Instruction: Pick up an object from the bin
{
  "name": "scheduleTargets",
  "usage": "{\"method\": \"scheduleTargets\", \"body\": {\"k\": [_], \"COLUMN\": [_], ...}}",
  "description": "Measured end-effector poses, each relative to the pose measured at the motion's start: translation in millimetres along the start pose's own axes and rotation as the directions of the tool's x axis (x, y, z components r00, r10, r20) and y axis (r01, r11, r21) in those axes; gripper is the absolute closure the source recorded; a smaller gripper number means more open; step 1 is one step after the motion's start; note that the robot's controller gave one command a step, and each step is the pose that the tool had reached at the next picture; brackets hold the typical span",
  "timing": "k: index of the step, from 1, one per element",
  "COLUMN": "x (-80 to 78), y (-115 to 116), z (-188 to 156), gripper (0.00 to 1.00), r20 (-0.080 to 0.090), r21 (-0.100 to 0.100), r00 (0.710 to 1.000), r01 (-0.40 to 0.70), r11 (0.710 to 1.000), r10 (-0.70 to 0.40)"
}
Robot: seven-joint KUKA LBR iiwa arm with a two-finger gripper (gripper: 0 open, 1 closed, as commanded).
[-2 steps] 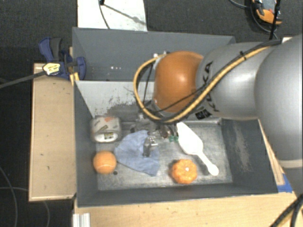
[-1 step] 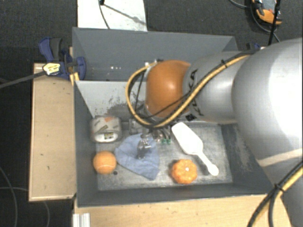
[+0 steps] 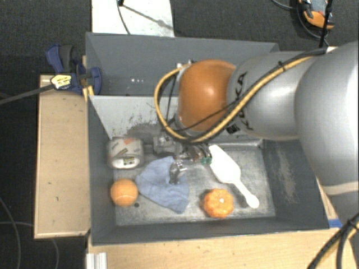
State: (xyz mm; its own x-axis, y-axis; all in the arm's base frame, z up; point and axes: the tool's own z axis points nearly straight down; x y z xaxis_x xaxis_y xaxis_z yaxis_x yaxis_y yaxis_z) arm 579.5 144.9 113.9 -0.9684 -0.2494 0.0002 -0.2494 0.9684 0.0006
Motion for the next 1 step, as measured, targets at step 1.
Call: {"method": "scheduleTargets", "body": {"k": [1], "x": [-2.6], "y": [2.2], "z": [16.5], "gripper": [0.0], "r20": [0.005], "r21": [-0.001], "r00": [0.999], "r01": [-0.052], "r11": [0.999], "r10": [0.052]}}
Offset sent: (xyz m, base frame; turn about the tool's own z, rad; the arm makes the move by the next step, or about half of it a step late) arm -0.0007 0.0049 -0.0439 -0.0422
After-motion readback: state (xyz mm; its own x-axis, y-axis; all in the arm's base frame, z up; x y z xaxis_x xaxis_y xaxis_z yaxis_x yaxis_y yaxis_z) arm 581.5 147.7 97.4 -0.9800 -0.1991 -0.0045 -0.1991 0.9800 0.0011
